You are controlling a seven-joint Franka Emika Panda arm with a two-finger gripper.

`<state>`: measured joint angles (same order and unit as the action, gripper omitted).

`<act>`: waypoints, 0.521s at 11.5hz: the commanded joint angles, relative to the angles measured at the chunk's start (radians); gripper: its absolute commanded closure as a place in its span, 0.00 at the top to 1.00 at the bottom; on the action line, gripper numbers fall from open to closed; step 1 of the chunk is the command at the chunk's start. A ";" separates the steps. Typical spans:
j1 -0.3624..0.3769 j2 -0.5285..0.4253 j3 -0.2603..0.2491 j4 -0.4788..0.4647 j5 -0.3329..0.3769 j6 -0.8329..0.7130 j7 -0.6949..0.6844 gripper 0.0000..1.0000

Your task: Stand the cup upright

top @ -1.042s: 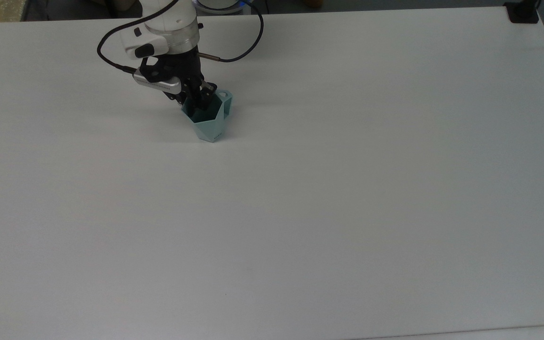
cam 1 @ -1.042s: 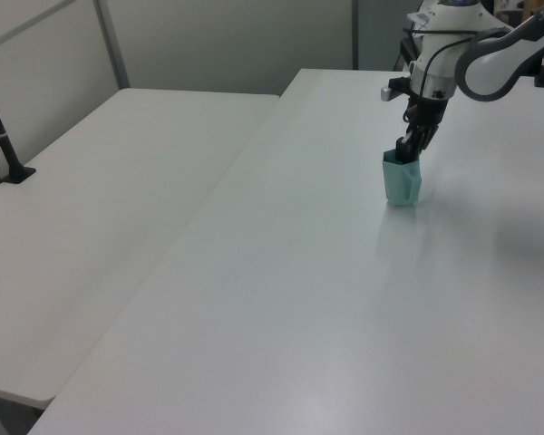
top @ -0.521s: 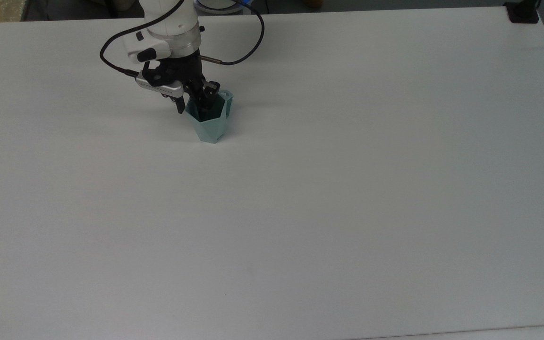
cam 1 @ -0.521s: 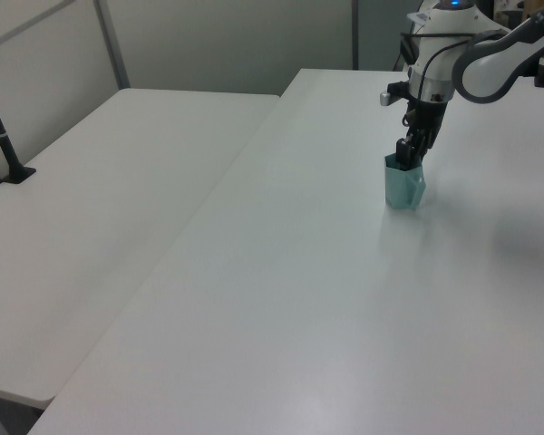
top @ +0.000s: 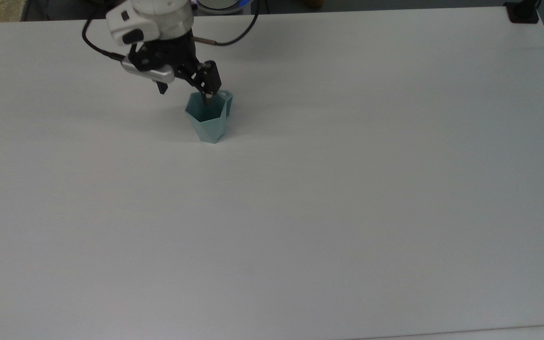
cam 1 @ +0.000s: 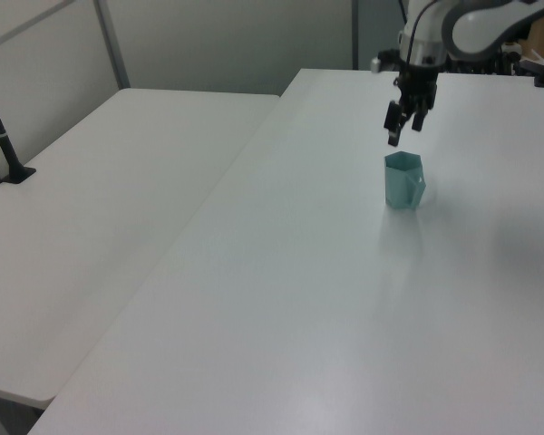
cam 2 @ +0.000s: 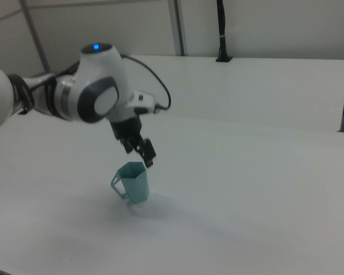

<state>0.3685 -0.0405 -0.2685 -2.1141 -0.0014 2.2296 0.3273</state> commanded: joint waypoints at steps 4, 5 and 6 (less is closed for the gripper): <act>-0.025 -0.058 -0.008 0.270 0.004 -0.393 -0.256 1.00; -0.036 -0.059 -0.009 0.307 0.003 -0.472 -0.292 1.00; -0.040 -0.071 -0.011 0.339 -0.008 -0.531 -0.325 1.00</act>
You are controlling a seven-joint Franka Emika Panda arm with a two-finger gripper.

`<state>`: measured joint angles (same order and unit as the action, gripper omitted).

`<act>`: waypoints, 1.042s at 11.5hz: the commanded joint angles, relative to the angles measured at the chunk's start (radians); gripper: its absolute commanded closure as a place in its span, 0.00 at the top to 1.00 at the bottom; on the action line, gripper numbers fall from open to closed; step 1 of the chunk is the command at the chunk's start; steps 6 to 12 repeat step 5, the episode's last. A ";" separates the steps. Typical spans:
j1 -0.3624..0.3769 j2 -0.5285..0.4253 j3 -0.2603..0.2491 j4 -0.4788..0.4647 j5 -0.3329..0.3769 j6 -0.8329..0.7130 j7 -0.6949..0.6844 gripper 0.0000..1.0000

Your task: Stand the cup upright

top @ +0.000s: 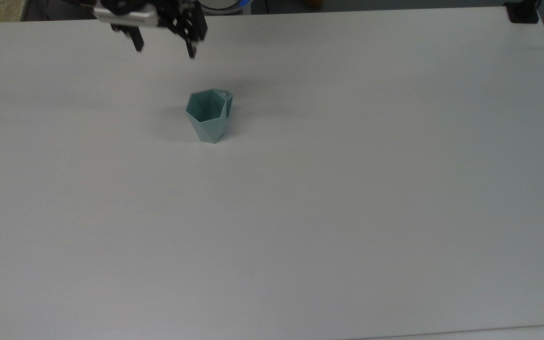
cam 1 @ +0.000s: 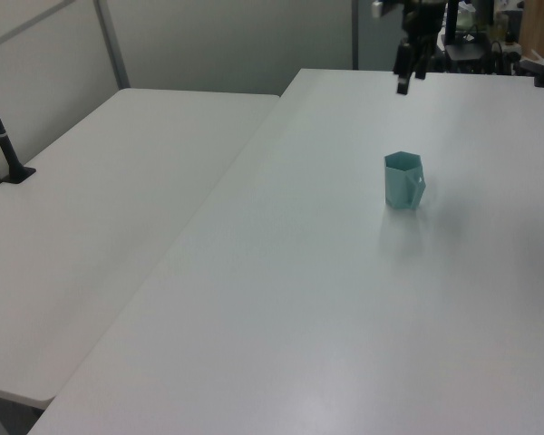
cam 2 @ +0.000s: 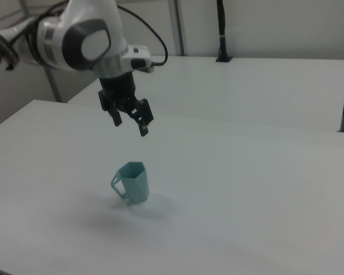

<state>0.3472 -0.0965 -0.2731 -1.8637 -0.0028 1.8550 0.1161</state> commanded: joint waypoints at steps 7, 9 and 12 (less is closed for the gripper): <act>-0.034 -0.046 -0.005 0.103 -0.014 -0.195 -0.145 1.00; -0.034 -0.046 -0.005 0.103 -0.014 -0.195 -0.145 1.00; -0.034 -0.046 -0.005 0.103 -0.014 -0.195 -0.145 1.00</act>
